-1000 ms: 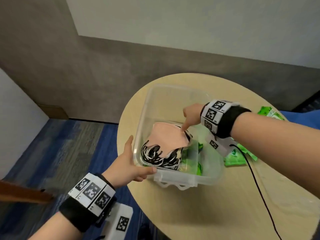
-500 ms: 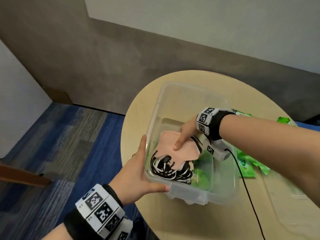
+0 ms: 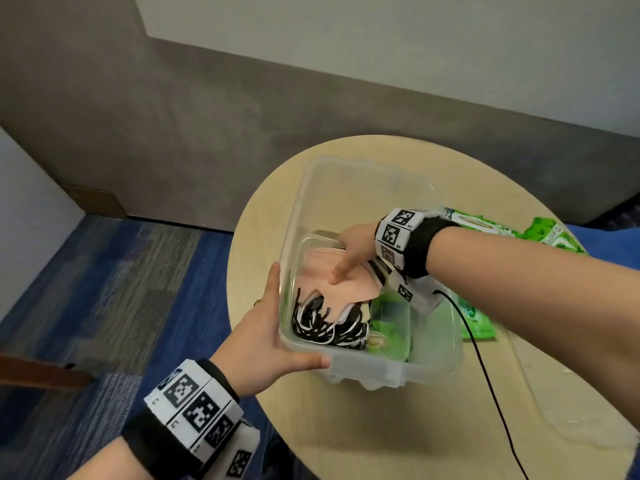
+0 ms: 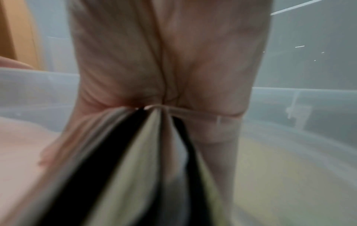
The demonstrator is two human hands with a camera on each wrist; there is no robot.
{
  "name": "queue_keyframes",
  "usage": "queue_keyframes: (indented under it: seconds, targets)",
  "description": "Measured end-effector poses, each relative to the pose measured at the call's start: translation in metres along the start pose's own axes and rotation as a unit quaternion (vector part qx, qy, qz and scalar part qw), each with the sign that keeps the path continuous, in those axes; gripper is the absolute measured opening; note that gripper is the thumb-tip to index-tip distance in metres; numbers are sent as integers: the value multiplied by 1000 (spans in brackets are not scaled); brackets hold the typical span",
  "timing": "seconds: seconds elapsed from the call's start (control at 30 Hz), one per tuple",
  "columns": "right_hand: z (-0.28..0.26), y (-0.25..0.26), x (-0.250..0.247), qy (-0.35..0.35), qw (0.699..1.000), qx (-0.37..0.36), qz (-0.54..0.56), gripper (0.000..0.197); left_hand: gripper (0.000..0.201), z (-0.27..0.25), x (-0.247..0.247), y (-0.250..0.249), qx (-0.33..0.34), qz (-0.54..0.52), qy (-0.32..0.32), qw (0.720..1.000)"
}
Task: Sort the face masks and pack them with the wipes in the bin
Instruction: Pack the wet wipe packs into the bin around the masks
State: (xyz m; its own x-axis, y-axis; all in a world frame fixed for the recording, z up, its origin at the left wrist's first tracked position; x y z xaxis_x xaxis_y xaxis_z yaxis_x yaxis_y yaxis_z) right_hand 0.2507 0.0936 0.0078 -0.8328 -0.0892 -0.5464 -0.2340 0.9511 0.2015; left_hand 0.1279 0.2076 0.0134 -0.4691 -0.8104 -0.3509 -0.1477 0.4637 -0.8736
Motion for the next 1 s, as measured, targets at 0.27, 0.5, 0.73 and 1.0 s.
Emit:
queue_keyframes:
  seconds: [0.27, 0.5, 0.73, 1.0]
  targets:
    - [-8, -12, -6, -62, 997, 24, 28, 93, 139, 0, 1, -4, -21, 19, 5, 1000]
    - [-41, -19, -18, -148, 988, 6, 53, 97, 132, -12, -20, -32, -55, 89, -52, 993]
    - [-155, -93, -41, -286, 944, -17, 163, 86, 61, -3, -2, -141, 38, 191, -180, 964]
    - [-228, -324, 15, -371, 873, 138, 286, 69, 48, 110, 158, -247, 63, 245, -48, 966]
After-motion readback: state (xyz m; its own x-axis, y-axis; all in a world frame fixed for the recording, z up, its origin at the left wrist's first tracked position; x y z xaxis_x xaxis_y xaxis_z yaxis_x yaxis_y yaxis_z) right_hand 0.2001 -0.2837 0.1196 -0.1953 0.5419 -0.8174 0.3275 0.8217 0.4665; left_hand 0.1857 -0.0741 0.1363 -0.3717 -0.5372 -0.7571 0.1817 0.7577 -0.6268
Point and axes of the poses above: each hand's wrist, its own z-axis towards the middle knuckle, its own x-axis out of the palm, y = z × x, the point moved 10 cm from there along z, towards the middle knuckle, and after that the axes turned 7 degrees about y, right-handed, at the moved point
